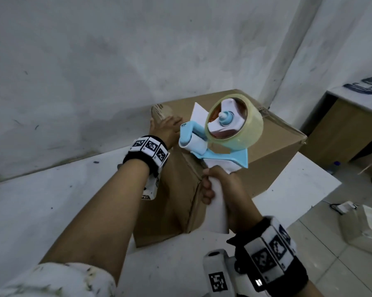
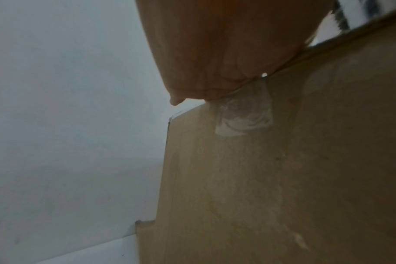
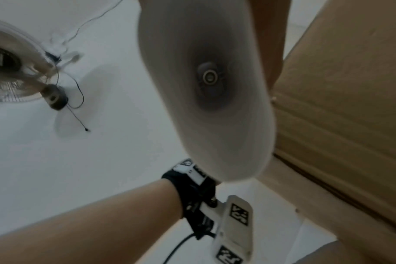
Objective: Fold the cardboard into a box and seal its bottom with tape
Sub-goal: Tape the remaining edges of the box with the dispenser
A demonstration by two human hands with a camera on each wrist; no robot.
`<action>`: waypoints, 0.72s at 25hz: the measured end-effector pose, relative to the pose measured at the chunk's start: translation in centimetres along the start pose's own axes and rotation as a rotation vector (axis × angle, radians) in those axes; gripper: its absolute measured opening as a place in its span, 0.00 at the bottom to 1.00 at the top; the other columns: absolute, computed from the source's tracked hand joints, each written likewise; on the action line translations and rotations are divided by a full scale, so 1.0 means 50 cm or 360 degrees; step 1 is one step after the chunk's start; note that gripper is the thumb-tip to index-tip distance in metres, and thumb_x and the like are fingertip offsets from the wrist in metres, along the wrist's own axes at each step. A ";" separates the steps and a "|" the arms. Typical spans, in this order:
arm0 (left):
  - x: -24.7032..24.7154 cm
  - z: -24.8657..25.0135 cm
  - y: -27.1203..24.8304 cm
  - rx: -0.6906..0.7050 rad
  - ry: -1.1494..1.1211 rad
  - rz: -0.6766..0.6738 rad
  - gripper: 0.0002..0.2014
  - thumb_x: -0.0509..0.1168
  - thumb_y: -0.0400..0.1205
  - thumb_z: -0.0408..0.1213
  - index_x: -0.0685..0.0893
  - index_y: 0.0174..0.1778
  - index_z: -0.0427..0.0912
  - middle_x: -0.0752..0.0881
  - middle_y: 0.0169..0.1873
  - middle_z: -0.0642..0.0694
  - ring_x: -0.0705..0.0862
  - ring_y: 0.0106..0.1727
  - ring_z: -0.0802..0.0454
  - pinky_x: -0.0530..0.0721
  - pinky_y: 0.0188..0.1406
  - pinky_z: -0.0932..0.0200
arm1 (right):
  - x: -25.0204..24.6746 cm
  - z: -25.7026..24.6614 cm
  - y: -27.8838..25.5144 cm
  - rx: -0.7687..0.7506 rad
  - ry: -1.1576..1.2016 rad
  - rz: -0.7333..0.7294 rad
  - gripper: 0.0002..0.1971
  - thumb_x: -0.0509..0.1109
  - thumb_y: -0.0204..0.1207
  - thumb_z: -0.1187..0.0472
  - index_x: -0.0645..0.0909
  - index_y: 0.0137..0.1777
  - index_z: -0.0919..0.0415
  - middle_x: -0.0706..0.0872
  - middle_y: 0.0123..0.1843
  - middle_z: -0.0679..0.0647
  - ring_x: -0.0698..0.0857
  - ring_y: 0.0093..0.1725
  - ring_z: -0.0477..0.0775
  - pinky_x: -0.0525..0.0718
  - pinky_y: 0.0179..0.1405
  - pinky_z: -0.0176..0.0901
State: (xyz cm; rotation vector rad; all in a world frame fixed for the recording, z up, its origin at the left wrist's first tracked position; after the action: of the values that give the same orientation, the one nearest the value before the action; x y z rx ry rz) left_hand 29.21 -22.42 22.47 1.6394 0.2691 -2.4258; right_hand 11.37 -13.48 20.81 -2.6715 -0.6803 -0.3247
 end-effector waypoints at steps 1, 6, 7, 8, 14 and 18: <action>0.005 -0.003 0.003 0.0002 0.0019 -0.0014 0.23 0.47 0.86 0.46 0.60 0.79 0.51 0.58 0.81 0.52 0.52 0.82 0.50 0.41 0.79 0.35 | -0.004 -0.002 -0.018 0.0038 0.0046 -0.0034 0.17 0.61 0.76 0.65 0.71 0.24 0.60 0.70 0.20 0.54 0.67 0.16 0.47 0.68 0.15 0.37; 0.010 -0.004 0.009 0.0043 -0.0043 -0.0002 0.21 0.49 0.85 0.52 0.63 0.76 0.63 0.57 0.81 0.55 0.50 0.83 0.49 0.36 0.77 0.33 | -0.102 -0.018 -0.147 0.0060 0.0056 0.0047 0.10 0.58 0.76 0.71 0.68 0.32 0.64 0.67 0.21 0.57 0.64 0.14 0.47 0.64 0.13 0.33; 0.011 -0.005 0.008 0.0043 -0.0047 -0.0014 0.21 0.48 0.85 0.52 0.62 0.76 0.64 0.57 0.81 0.55 0.50 0.83 0.49 0.36 0.76 0.32 | -0.115 -0.010 -0.157 0.0036 0.0004 0.0064 0.09 0.60 0.74 0.73 0.68 0.33 0.65 0.67 0.20 0.58 0.64 0.14 0.48 0.63 0.13 0.33; 0.015 -0.002 0.006 0.0045 -0.0040 -0.0027 0.21 0.48 0.85 0.52 0.62 0.76 0.64 0.56 0.81 0.55 0.49 0.83 0.49 0.35 0.76 0.32 | -0.127 0.001 -0.162 0.0014 -0.0045 0.0076 0.09 0.63 0.72 0.73 0.68 0.33 0.66 0.67 0.20 0.58 0.64 0.14 0.49 0.63 0.14 0.33; -0.008 0.036 -0.056 0.0041 0.0163 0.0124 0.25 0.45 0.86 0.51 0.57 0.80 0.52 0.50 0.83 0.49 0.43 0.84 0.49 0.35 0.76 0.30 | -0.137 0.048 -0.152 -0.0150 -0.0239 0.0040 0.11 0.67 0.66 0.64 0.76 0.24 0.54 0.73 0.20 0.53 0.69 0.17 0.50 0.69 0.18 0.37; 0.061 0.112 -0.151 0.0281 -0.0030 -0.0017 0.31 0.37 0.83 0.58 0.55 0.80 0.47 0.53 0.82 0.46 0.46 0.83 0.46 0.45 0.81 0.37 | -0.139 0.049 -0.148 -0.0198 -0.0298 0.0031 0.16 0.59 0.79 0.72 0.71 0.29 0.61 0.72 0.20 0.53 0.69 0.18 0.48 0.69 0.20 0.37</action>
State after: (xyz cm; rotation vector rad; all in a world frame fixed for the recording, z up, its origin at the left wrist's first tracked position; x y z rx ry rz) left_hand 21.07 -16.83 21.97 1.6873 0.0617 -2.5355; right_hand 2.02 -9.33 18.59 -2.8510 -0.7097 -0.1153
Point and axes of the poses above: each hand's wrist, its own y-axis towards the middle knuckle, its own x-axis out of the palm, z = x × y, the point moved 8 cm from there along y, towards the middle knuckle
